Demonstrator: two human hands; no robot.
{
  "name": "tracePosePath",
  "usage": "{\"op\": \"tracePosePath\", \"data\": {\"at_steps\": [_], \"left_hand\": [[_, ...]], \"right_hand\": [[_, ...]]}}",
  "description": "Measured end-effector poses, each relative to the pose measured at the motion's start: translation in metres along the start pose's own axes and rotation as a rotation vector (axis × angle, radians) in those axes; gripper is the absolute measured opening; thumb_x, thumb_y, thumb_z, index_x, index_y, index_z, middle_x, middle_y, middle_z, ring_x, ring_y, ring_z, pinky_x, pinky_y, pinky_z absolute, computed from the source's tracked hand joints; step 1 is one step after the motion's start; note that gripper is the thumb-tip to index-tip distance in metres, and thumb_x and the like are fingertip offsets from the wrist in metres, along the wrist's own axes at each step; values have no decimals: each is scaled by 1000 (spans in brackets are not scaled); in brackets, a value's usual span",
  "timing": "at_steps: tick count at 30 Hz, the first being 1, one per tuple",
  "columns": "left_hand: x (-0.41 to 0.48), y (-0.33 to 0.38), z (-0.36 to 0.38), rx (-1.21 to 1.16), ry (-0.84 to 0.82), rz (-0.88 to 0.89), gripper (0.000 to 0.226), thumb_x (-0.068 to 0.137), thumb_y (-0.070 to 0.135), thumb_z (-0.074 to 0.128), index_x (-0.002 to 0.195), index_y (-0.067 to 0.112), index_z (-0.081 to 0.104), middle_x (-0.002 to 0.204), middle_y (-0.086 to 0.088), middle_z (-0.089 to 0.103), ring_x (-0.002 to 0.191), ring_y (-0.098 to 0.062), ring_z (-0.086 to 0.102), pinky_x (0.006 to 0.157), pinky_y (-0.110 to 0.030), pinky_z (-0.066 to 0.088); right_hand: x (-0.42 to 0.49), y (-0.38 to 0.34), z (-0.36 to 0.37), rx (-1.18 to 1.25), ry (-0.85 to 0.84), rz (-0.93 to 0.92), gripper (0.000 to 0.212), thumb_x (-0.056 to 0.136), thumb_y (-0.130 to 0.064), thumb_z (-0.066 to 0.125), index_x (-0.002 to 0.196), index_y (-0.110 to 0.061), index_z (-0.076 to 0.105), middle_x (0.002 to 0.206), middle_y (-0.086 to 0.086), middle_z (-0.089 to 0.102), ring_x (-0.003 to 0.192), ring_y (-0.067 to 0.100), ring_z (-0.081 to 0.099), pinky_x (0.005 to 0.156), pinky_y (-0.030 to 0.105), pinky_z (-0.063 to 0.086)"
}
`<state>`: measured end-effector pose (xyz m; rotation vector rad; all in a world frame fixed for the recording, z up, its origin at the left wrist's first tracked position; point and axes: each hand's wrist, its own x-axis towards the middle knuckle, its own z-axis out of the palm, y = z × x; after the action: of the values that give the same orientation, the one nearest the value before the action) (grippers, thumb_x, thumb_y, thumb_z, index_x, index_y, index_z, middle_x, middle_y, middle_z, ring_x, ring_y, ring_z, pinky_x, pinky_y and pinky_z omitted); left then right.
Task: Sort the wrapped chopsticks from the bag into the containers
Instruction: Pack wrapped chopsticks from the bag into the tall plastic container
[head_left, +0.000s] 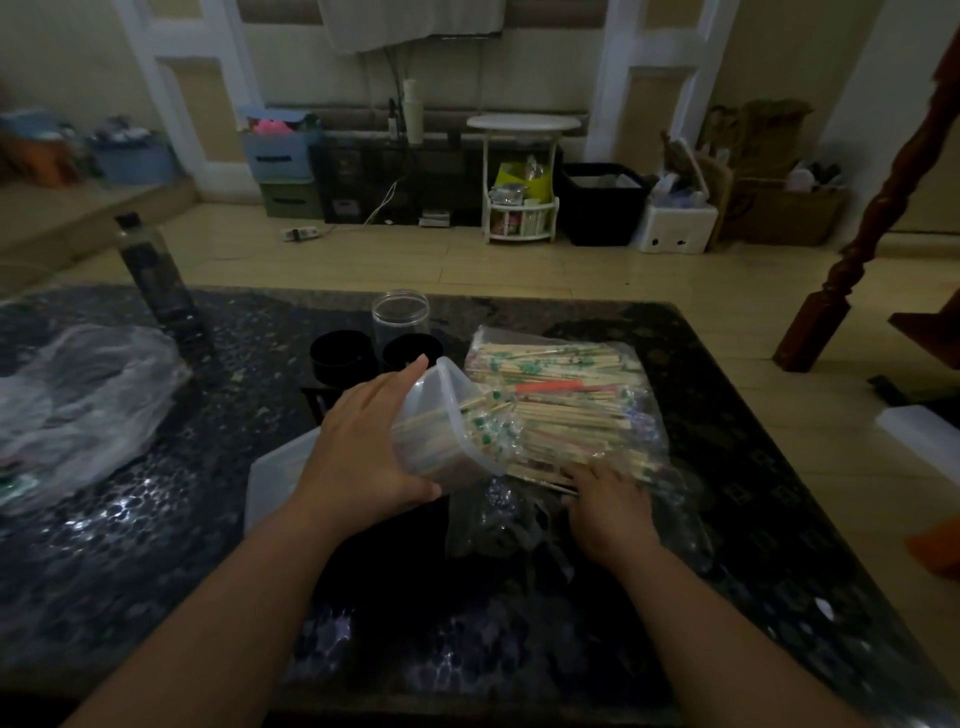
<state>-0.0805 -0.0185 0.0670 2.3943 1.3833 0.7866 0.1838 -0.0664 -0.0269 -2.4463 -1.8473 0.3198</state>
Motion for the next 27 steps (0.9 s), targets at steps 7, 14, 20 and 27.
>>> {"op": "tracePosePath", "data": {"at_steps": [7, 14, 20, 27], "left_hand": [[1, -2, 1, -6, -2, -3, 125, 48, 39, 92, 143, 53, 13, 151, 10, 33, 134, -15, 28, 105, -35, 26], [1, 0, 2, 0, -19, 5, 124, 50, 38, 93, 143, 53, 12, 151, 11, 31, 135, -13, 27, 105, -33, 25], [0, 4, 0, 2, -18, 4, 124, 52, 36, 93, 144, 51, 10, 151, 9, 32, 135, -14, 27, 107, -36, 25], [0, 4, 1, 9, -27, 9, 124, 52, 36, 94, 143, 50, 10, 151, 7, 33, 136, -19, 29, 106, -37, 26]], "right_hand": [[3, -8, -6, 37, 86, -58, 30, 91, -26, 53, 117, -31, 65, 121, 2, 63, 116, 30, 55, 92, 37, 44], [4, -13, -9, 28, 53, -55, 25, 88, -20, 52, 111, -24, 61, 113, 8, 66, 108, 32, 59, 87, 37, 43], [7, -9, -6, -33, -56, 18, 44, 82, -48, 64, 116, -22, 54, 117, 8, 65, 109, 31, 59, 89, 36, 43], [4, -7, -10, -70, -109, 55, 31, 88, -36, 56, 114, -19, 60, 119, 8, 63, 111, 30, 58, 93, 39, 44]]}}
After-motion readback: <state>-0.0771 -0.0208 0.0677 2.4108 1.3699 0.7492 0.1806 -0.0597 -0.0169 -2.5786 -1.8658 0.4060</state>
